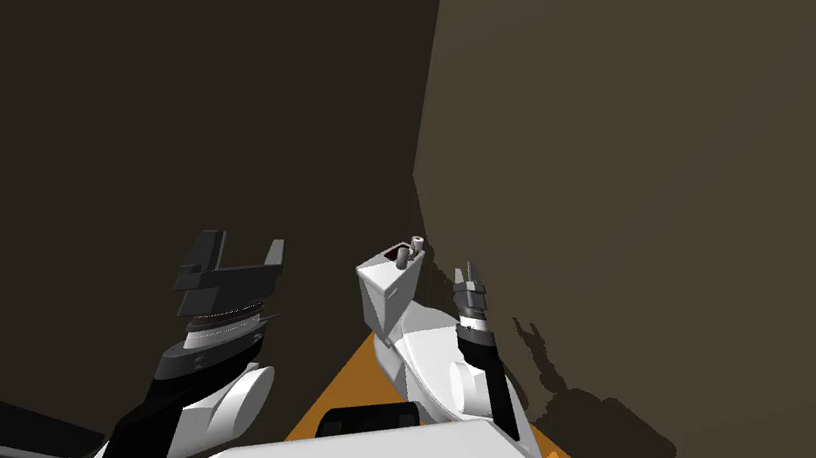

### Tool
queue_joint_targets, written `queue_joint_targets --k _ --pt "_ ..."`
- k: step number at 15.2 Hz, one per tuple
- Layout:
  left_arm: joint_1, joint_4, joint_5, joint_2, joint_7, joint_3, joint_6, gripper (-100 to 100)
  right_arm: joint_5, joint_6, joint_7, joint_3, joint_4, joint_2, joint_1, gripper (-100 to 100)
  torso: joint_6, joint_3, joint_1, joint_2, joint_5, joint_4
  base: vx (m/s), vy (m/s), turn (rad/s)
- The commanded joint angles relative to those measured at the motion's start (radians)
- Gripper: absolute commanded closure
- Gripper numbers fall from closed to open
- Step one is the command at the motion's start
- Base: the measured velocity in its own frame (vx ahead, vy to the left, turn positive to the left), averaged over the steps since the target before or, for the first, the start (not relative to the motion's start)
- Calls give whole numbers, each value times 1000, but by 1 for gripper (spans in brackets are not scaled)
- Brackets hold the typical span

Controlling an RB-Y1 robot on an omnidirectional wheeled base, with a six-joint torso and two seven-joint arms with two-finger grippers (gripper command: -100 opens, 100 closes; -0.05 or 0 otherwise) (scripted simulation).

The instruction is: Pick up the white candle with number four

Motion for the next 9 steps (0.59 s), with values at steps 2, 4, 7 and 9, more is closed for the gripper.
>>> queue_joint_targets --k 2,4,7,9 --pt "0 0 0 0 0 0 0 0 -10 -8 -9 6 16 -63 10 -100 0 0 0 0 0 0 1 5 48" --pt "0 0 0 0 0 0 0 0 -17 -13 -16 9 27 -101 17 -100 0 0 0 0 0 0 2 7 49" --pt "0 0 0 0 0 0 0 0 -26 -20 -24 14 40 -149 25 -100 0 0 0 0 0 0 2 9 53" --pt "0 0 0 0 0 0 0 0 -35 -28 -33 19 56 -201 35 -100 0 0 0 0 0 0 2 11 66"
